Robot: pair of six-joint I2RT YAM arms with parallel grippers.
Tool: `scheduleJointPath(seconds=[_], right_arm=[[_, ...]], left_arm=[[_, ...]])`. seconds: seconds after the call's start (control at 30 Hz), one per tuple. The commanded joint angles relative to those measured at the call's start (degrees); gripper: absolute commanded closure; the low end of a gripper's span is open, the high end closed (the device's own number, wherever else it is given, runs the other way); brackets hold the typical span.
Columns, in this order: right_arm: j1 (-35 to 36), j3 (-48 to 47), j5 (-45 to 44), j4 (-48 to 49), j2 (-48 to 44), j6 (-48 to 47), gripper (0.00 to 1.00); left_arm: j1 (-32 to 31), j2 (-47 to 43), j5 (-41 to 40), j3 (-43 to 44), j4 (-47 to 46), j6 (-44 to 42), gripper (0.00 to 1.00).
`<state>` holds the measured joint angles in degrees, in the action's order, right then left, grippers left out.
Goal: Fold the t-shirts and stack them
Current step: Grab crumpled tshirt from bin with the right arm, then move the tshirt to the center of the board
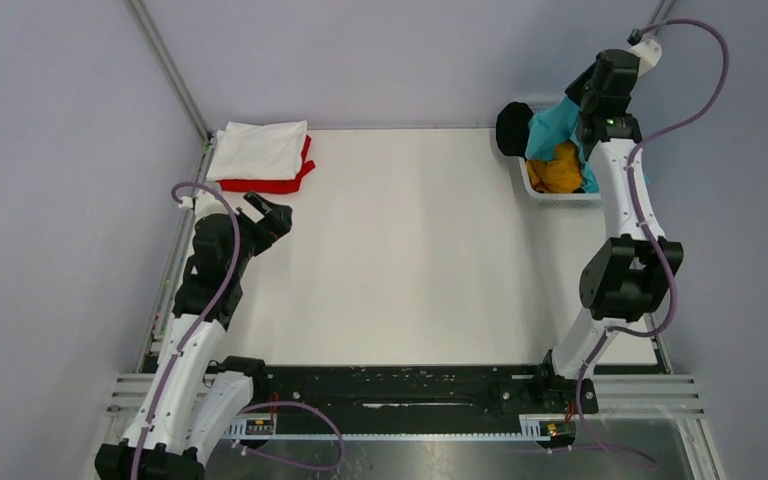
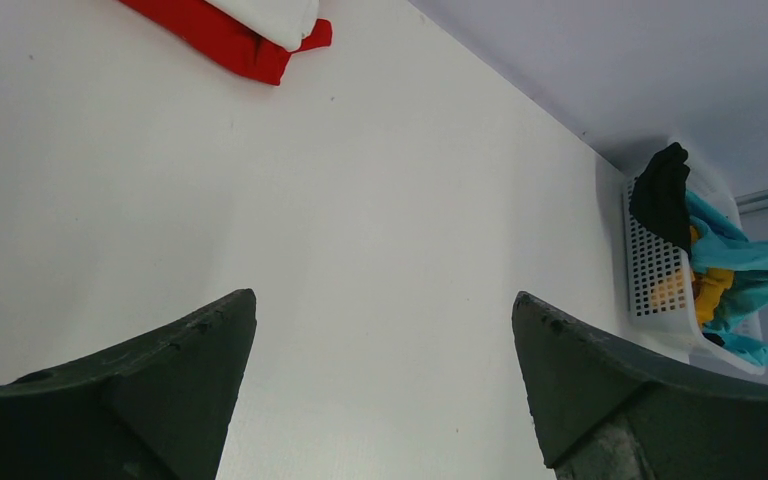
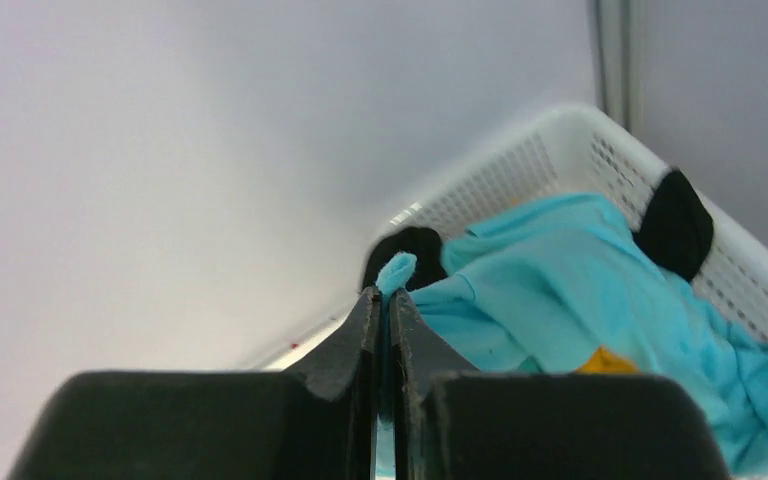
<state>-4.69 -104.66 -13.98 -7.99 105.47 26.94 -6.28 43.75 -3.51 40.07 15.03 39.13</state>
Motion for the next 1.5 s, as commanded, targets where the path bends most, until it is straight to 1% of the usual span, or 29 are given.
scheduleJointPath(seconds=[0.0, 0.13, 0.3, 0.37, 0.47, 0.6, 0.7, 0.83, 0.9, 0.97, 1.03, 1.1, 1.13, 1.2, 1.3, 1.33, 1.4, 1.47], right_arm=[[0.15, 2.04, 6.43, 11.67, -8.61, -4.06, 1.0], [0.21, 0.99, 11.2, 16.58, -13.9, -3.13, 1.0], [0.21, -3.51, 18.85, 21.01, -18.01, 1.07, 1.0], [0.21, -6.54, 22.72, 20.23, -18.88, 4.39, 1.0], [0.48, -10.92, 30.96, 19.03, -19.28, 10.69, 1.0], [2.27, -20.02, 40.53, 15.81, -17.11, 18.16, 1.0], [5.76, -26.77, 45.4, 13.55, -15.0, 20.75, 1.0], [13.15, -35.95, 46.5, 5.3, -12.31, 16.61, 1.0], [16.34, -37.16, 46.55, 4.08, -11.83, 15.72, 1.0], [18.18, -36.44, 46.8, 4.58, -11.82, 15.81, 1.0], [18.82, -33.58, 47.35, 5.83, -12.43, 17.13, 1.0], [18.85, -27.01, 48.36, 7.33, -14.82, 17.62, 1.0], [18.8, -21.91, 48.52, 9.46, -16.74, 17.01, 1.0], [18.76, -8.91, 46.94, 12.18, -22.03, 14.49, 1.0], [18.36, 12.71, 39.72, 14.05, -30.45, 7.56, 1.0], [17.97, 21.71, 36.99, 14.02, -32.58, 6.41, 1.0], [16.47, 32.92, 32.45, 12.72, -35.56, 4.97, 1.0], [14.69, 41.27, 26.04, 8.8, -35.94, 5.53, 1.0]], left_arm=[[0.13, -1.97, 1.84, 1.46, -3.6, 0.76, 0.01], [0.16, -3.45, 1.84, 1.32, -3.35, 0.68, 0.01], [0.13, -5.55, 1.8, 1.11, -3.3, 1.07, 0.01], [0.13, -6.16, 1.84, 0.98, -3.28, 1.32, 0.01], [0.13, -6.88, 2.2, 0.88, -3.25, 1.55, 0.01], [0.14, -7.62, 2.88, 0.88, -3.02, 1.49, 0.01], [0.13, -8.46, 2.96, 0.9, -2.42, 1.56, 0.01], [0.13, -9.13, 3.24, 1.13, -0.98, 1.72, 0.01], [0.18, -9.41, 3.24, 1.45, -0.09, 1.95, 0.01], [0.13, -9.55, 2.76, 1.86, 0.9, 2.73, 0.01], [0.13, -9.56, 2.44, 2.25, 2.06, 3.29, 0.01], [0.13, -9.52, 1.49, 2.75, 3.89, 4.2, 0.01], [0.13, -9.4, 0.83, 2.81, 4.82, 4.75, 0.01], [0.15, -9.0, -0.43, 3.13, 6.86, 5.63, 0.01], [0.13, -7.71, -0.97, 3.3, 9.51, 7.01, 0.01], [0.13, -7.19, -0.59, 3.05, 10.16, 7.62, 0.01], [0.13, -5.9, 0.34, 2.74, 10.89, 7.64, 0.01], [0.13, -4.13, 0.45, 2.81, 12.5, 7.62, 0.01]])
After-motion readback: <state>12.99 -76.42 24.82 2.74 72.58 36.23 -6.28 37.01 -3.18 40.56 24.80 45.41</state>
